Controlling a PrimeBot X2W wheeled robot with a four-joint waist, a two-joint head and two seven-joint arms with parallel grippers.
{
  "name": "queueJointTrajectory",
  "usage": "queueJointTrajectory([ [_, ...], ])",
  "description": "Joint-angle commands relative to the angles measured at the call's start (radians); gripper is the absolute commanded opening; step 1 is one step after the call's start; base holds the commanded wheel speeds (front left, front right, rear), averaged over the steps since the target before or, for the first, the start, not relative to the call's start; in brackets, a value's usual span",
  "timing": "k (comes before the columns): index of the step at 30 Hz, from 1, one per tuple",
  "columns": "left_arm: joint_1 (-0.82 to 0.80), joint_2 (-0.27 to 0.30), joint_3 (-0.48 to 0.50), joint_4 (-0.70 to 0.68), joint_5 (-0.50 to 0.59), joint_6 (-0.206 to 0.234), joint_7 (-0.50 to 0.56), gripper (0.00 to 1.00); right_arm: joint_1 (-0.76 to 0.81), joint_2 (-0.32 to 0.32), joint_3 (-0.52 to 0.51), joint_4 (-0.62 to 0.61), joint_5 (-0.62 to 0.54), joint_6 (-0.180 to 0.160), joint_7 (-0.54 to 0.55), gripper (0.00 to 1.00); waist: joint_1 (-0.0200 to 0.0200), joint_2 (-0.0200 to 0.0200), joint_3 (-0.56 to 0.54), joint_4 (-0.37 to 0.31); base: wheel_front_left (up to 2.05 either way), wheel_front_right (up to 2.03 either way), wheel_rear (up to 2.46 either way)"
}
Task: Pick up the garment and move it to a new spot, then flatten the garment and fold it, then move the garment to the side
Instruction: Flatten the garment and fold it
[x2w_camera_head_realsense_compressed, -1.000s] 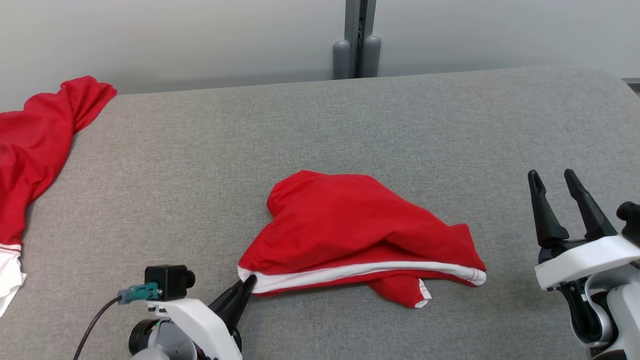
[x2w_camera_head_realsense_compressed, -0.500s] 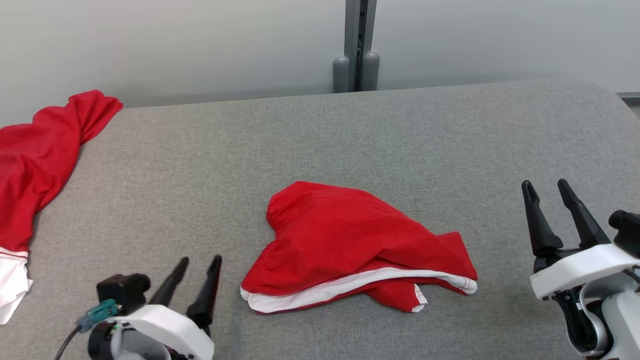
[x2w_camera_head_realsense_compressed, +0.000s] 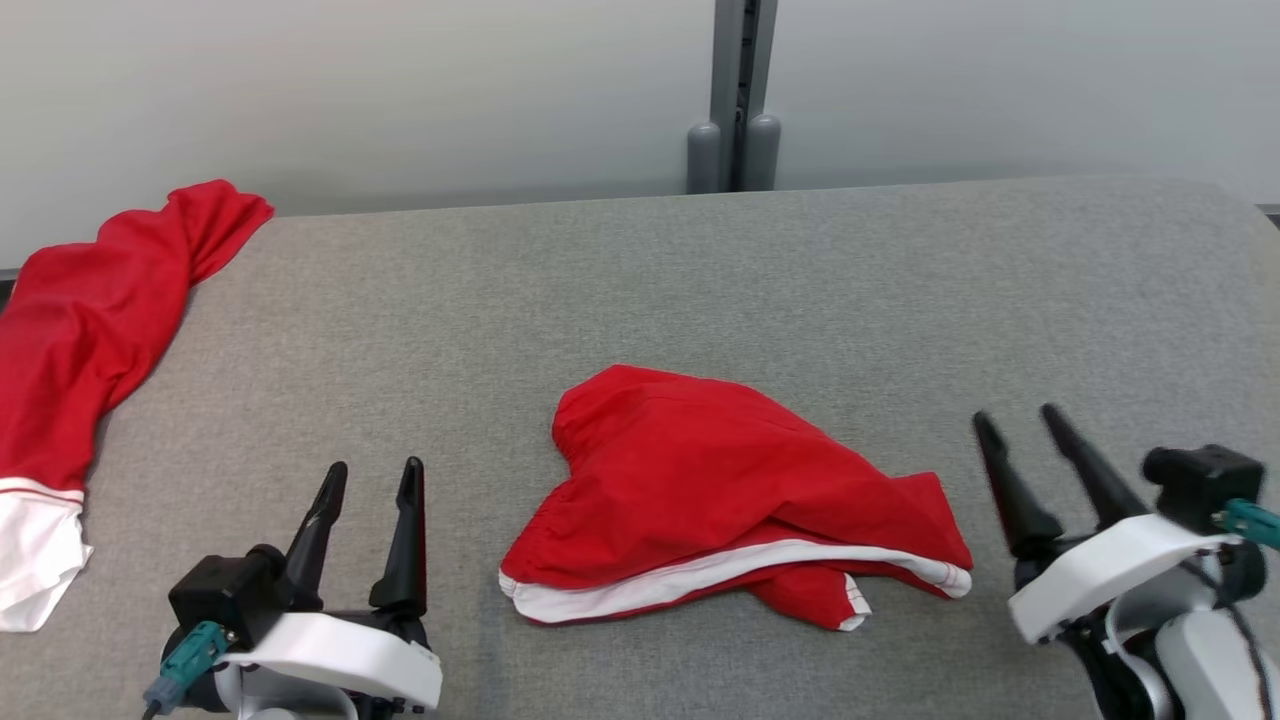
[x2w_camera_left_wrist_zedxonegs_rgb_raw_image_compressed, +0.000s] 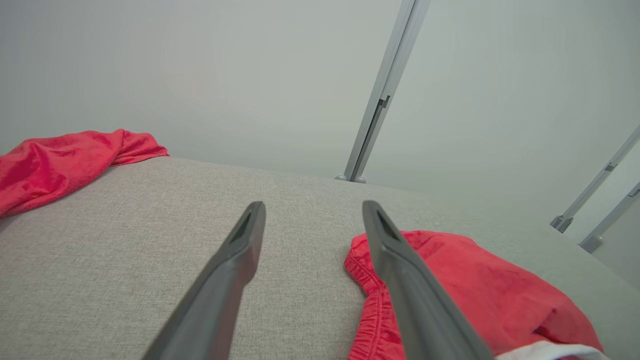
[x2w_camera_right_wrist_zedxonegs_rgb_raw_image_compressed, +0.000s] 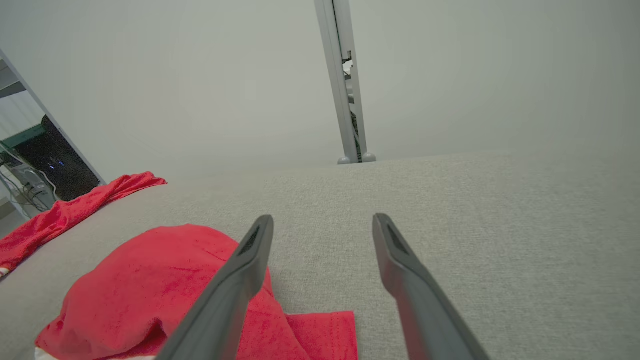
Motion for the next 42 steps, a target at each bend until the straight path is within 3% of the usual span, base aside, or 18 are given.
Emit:
queueJointTrajectory([
  [1,0.012,-0.014,0.015,-0.003,0.029,-0.018,-0.005,1.0,0.002,-0.016,0.041,0.002,0.023,0.0,0.044,1.0,0.0,-0.0001,0.005,0.016,0.0,0.0,0.0],
  [5,0.02,-0.049,0.031,0.01,0.07,-0.048,-0.005,1.0,-0.02,-0.056,0.142,0.028,0.093,0.0,0.182,1.0,0.0,-0.0001,0.012,0.051,0.0,0.0,0.0],
  [16,0.019,-0.109,0.064,0.054,0.123,-0.097,-0.005,1.0,-0.106,-0.084,0.222,0.153,0.2,0.0,0.372,1.0,0.0,-0.0001,0.024,0.127,0.0,0.0,0.0],
  [17,0.019,-0.111,0.066,0.057,0.127,-0.1,-0.005,1.0,-0.11,-0.089,0.228,0.16,0.206,0.0,0.375,0.32,0.0,-0.0001,0.025,0.133,0.0,0.0,0.0],
  [18,0.02,-0.115,0.068,0.06,0.129,-0.102,-0.005,1.0,-0.114,-0.091,0.23,0.165,0.209,0.0,0.372,0.0,0.0,-0.0001,0.027,0.14,0.0,0.0,0.0],
  [32,0.002,-0.16,0.078,0.088,0.162,-0.144,-0.005,1.0,-0.246,-0.134,0.25,0.17,0.229,0.0,0.308,0.0,0.0,-0.0001,0.06,0.204,0.0,0.0,0.0],
  [42,-0.046,-0.205,0.079,0.121,0.191,-0.187,-0.005,1.0,-0.432,-0.191,0.326,0.3,0.318,0.0,0.322,0.0,0.0,-0.0001,0.128,0.263,0.0,0.0,0.0],
])
